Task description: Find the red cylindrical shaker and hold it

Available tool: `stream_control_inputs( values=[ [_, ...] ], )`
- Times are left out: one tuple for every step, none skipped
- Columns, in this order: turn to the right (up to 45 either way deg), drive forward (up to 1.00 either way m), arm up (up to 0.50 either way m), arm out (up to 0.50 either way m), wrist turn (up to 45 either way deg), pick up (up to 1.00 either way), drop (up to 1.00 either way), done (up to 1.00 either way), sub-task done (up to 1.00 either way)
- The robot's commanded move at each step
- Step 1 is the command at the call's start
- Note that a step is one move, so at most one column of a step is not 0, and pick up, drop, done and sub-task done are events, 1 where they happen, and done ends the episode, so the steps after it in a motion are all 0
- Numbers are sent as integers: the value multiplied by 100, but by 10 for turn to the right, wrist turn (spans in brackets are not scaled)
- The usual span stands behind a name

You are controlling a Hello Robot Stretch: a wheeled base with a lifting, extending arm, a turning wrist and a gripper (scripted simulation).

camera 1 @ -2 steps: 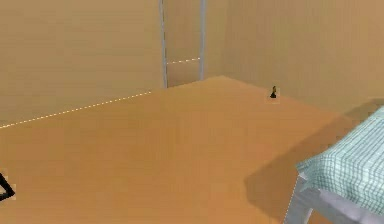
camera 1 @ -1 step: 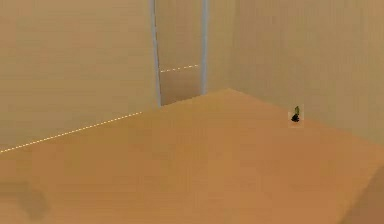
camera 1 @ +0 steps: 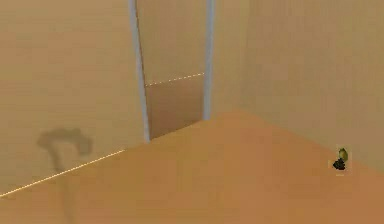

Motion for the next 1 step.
stream_control_inputs(
  values=[
    [0,100,0,0,0,0,0,0,0]
  ],
)
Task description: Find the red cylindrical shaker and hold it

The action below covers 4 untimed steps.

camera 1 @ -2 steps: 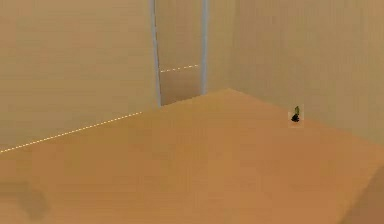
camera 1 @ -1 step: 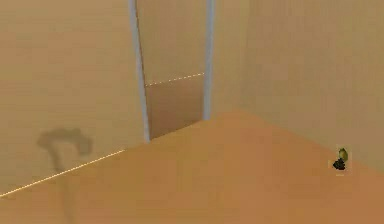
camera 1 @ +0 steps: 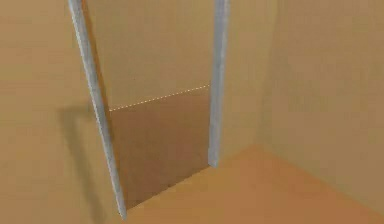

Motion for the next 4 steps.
stream_control_inputs(
  values=[
    [0,100,0,0,0,0,0,0,0],
    [0,25,0,0,0,0,0,0,0],
    [-360,0,0,0,0,0,0,0,0],
    [0,45,0,0,0,0,0,0,0]
  ],
)
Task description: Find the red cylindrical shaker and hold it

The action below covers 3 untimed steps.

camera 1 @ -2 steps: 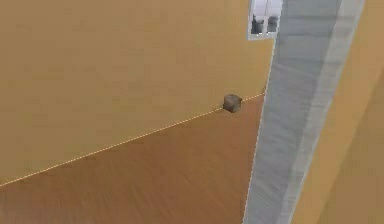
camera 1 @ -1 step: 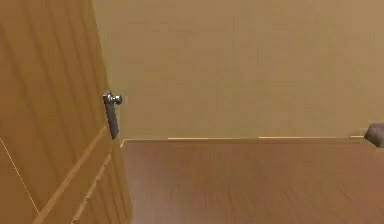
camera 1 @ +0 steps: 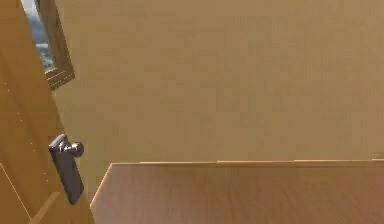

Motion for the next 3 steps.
stream_control_inputs(
  values=[
    [390,0,0,0,0,0,0,0,0],
    [30,0,0,0,0,0,0,0,0],
    [0,35,0,0,0,0,0,0,0]
  ],
)
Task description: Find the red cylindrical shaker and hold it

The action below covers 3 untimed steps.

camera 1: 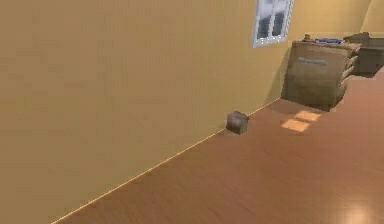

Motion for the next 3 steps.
stream_control_inputs(
  values=[
    [450,0,0,0,0,0,0,0,0],
    [0,100,0,0,0,0,0,0,0],
    [0,100,0,0,0,0,0,0,0]
  ],
)
